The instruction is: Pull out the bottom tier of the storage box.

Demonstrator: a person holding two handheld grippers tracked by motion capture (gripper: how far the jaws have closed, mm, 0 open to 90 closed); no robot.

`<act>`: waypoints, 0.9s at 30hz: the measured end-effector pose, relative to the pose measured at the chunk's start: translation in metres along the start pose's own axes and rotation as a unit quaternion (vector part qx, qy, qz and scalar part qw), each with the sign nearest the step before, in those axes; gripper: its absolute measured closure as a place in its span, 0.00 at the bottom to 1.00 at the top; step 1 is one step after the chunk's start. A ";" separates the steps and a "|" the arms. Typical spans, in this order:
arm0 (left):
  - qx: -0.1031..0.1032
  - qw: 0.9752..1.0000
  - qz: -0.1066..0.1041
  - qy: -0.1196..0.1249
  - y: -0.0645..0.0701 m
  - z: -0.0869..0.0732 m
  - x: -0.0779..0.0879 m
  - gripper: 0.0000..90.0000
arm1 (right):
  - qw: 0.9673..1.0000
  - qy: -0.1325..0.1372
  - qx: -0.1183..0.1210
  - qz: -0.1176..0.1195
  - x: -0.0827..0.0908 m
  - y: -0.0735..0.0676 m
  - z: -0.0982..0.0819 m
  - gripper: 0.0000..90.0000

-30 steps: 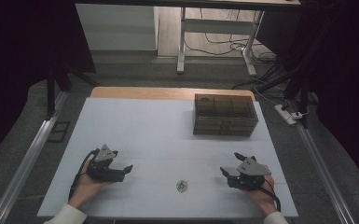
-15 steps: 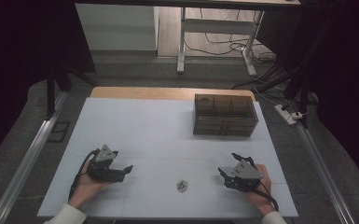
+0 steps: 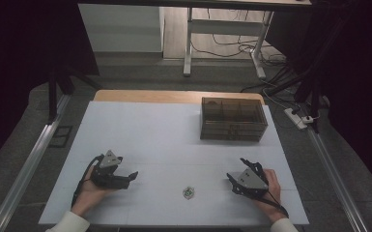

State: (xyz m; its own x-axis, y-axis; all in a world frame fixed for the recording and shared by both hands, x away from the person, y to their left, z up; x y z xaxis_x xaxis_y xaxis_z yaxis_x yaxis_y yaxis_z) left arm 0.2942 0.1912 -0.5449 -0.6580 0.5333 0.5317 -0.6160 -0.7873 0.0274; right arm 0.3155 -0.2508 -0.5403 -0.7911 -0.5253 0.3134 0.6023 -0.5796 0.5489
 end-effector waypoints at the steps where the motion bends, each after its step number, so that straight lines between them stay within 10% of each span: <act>1: -0.001 1.000 0.000 0.000 0.000 0.000 0.000 0.18 | 1.000 0.002 0.004 0.000 0.000 0.000 0.001 0.31; 27: -0.003 1.000 0.002 -0.002 0.000 -0.001 0.000 0.18 | 0.992 -0.013 0.121 -0.029 -0.008 -0.007 -0.002 0.35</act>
State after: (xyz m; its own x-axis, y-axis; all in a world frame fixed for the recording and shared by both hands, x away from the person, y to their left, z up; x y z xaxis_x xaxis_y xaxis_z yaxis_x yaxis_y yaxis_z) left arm 0.2937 0.1917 -0.5452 -0.6585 0.5299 0.5344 -0.6161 -0.7874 0.0214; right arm 0.3178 -0.2437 -0.5482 -0.8286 -0.4767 0.2936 0.5144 -0.4411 0.7354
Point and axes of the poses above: each handheld gripper's, and its own axes: x roughly backward along the jaws, z roughly out of its top, y roughly to its right, the point moved 3 cm from there along -x, roughly forward along the jaws, and after that the axes turned 10 degrees about y, right-handed, at the moved point
